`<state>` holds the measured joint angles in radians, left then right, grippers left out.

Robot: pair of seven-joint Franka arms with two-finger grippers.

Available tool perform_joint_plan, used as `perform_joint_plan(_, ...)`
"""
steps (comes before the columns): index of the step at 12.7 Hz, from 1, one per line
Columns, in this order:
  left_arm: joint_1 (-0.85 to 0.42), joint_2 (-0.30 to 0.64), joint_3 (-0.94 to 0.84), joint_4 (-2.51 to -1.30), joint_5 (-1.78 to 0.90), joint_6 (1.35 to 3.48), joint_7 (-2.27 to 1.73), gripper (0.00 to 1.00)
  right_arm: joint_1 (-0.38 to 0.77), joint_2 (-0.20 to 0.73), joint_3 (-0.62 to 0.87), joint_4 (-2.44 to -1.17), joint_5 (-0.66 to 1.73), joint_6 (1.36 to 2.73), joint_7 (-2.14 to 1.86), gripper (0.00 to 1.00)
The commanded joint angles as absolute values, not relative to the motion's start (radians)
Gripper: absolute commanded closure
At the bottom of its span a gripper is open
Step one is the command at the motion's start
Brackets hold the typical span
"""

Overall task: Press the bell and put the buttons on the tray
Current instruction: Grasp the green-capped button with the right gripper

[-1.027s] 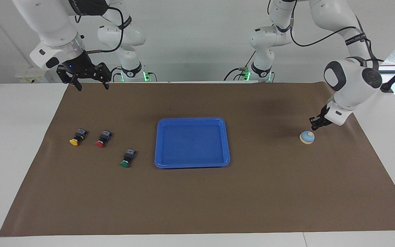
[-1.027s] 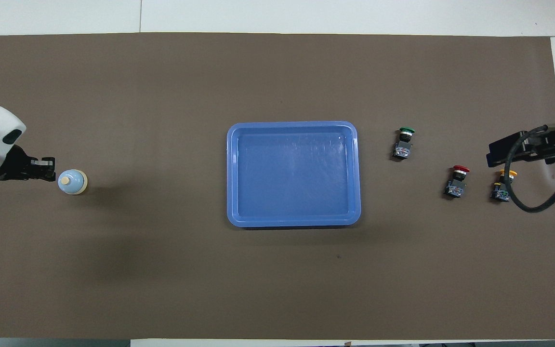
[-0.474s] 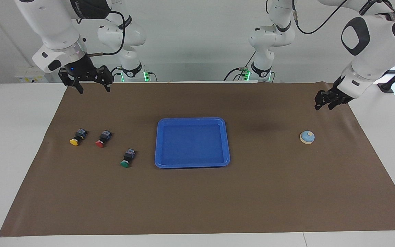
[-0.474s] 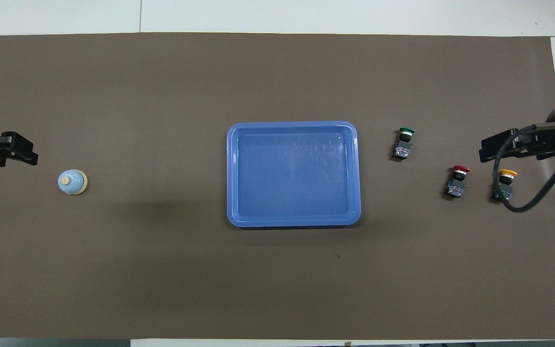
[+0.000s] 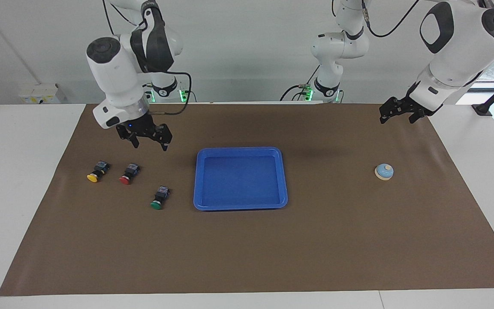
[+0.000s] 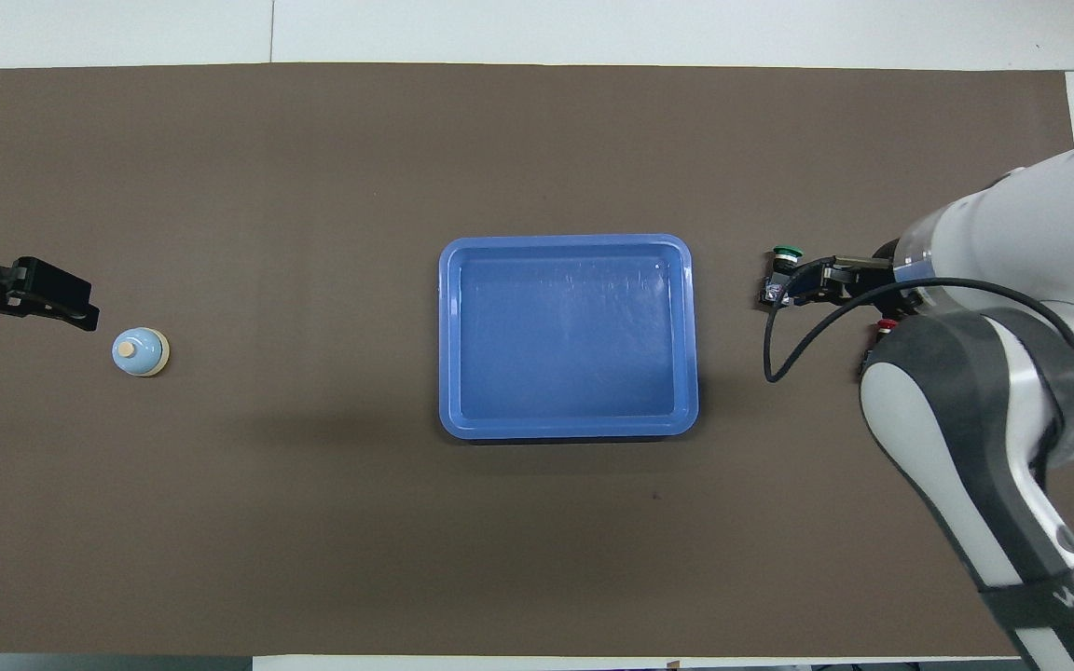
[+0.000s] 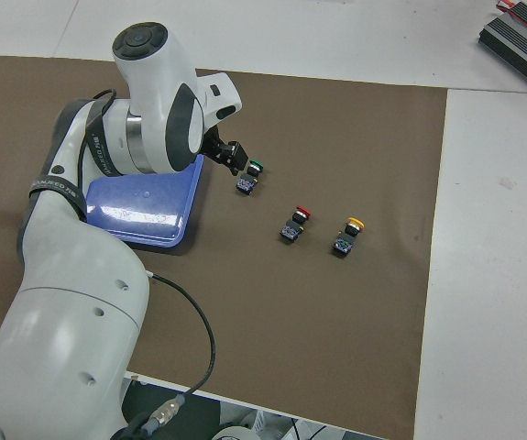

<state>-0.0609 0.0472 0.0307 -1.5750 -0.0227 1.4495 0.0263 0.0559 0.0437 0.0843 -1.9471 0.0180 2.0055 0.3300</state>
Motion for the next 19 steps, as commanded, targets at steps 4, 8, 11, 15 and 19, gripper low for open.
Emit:
perform_joint_plan(4,-0.06,0.026,0.023,-1.572,-0.035,1.434,0.014,0.0,0.049,0.208,0.083,-2.043,-0.009,2.295,0.403,0.0)
perform_joint_plan(8,-0.061,0.009,0.018,-1.574,-0.034,1.41,0.011,0.0,0.048,0.305,0.084,-2.028,-0.038,2.41,0.405,0.0)
perform_joint_plan(11,-0.051,-0.024,0.015,-1.6,-0.034,1.41,0.014,0.0,0.038,0.347,0.083,-2.006,-0.071,2.454,0.402,0.0)
perform_joint_plan(15,-0.052,-0.025,0.015,-1.603,-0.032,1.424,0.017,0.0,0.037,0.362,0.083,-2.008,-0.072,2.476,0.405,0.68)
perform_joint_plan(19,-0.051,-0.023,0.015,-1.603,-0.034,1.43,0.014,0.0,0.037,0.356,0.084,-1.99,-0.066,2.406,0.399,1.0)
